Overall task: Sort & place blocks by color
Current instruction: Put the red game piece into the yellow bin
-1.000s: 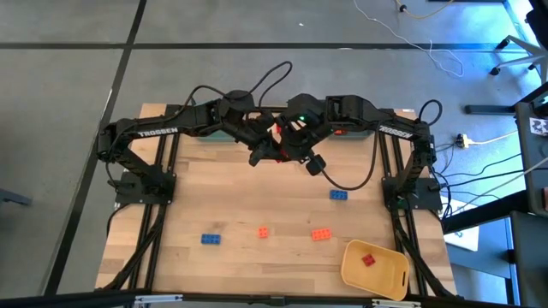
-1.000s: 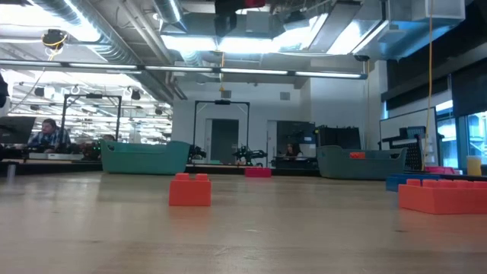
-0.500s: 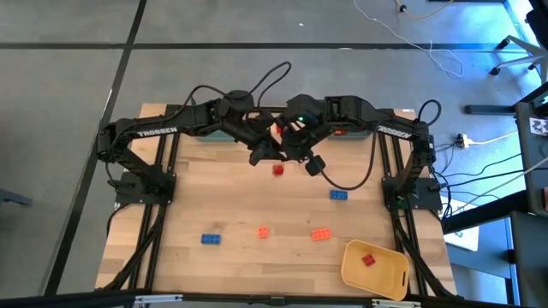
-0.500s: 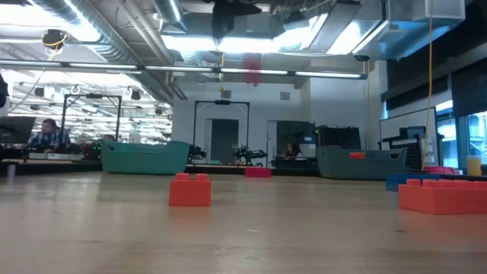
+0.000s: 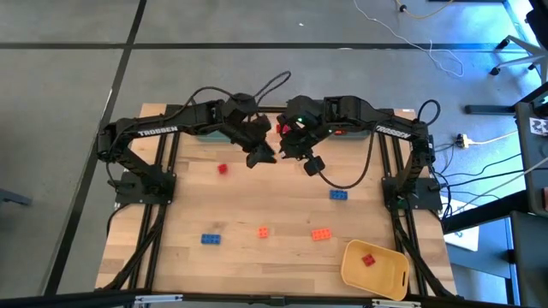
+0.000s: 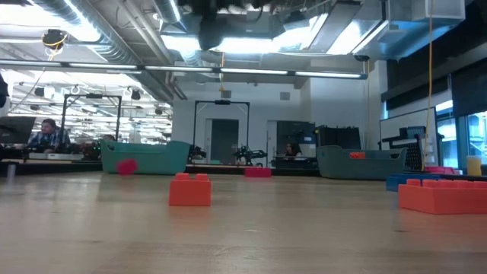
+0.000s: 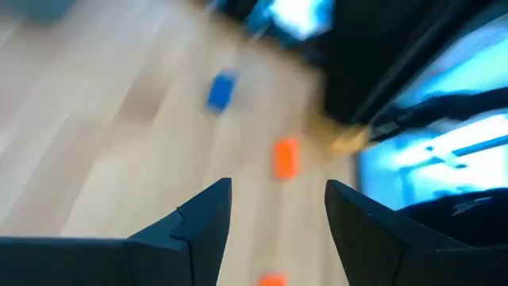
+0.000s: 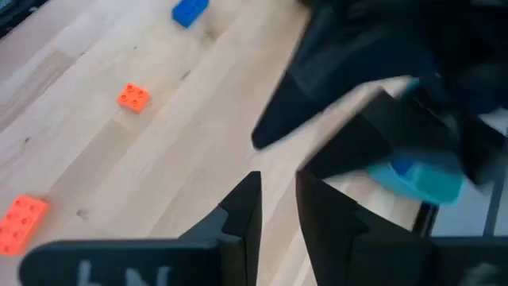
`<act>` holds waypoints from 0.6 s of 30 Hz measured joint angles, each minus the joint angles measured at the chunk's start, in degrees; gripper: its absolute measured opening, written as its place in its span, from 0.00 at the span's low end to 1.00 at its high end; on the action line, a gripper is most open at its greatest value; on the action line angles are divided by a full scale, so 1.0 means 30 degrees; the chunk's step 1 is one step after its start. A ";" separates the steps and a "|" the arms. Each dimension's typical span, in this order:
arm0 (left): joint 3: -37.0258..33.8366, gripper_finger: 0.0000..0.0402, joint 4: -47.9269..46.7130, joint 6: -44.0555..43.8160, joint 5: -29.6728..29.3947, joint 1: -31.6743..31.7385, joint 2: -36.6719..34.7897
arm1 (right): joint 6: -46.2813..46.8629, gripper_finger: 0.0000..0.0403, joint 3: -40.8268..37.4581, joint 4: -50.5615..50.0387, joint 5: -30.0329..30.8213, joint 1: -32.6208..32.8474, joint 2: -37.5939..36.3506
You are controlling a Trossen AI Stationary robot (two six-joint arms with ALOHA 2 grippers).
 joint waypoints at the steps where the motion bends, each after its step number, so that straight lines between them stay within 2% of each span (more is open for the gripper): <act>1: 0.0000 0.49 -0.1217 0.0153 -0.0738 0.0000 0.0000 | 0.0046 0.20 0.0001 -0.0001 0.0198 0.0000 0.0000; 5: -0.0015 0.49 -0.5520 0.0339 -0.4027 0.0015 0.0003 | 0.0393 0.20 0.0001 -0.0038 0.0643 0.0000 0.0000; 11: -0.0022 0.49 -0.9286 0.0040 -0.6020 0.0029 -0.0003 | 0.1038 0.23 0.0009 0.0035 0.1525 0.0000 0.0000; 18: -0.0142 0.49 -1.3663 -0.2188 -0.8979 0.0029 -0.0011 | 0.2054 0.34 0.0045 0.0224 0.3115 0.0000 0.0177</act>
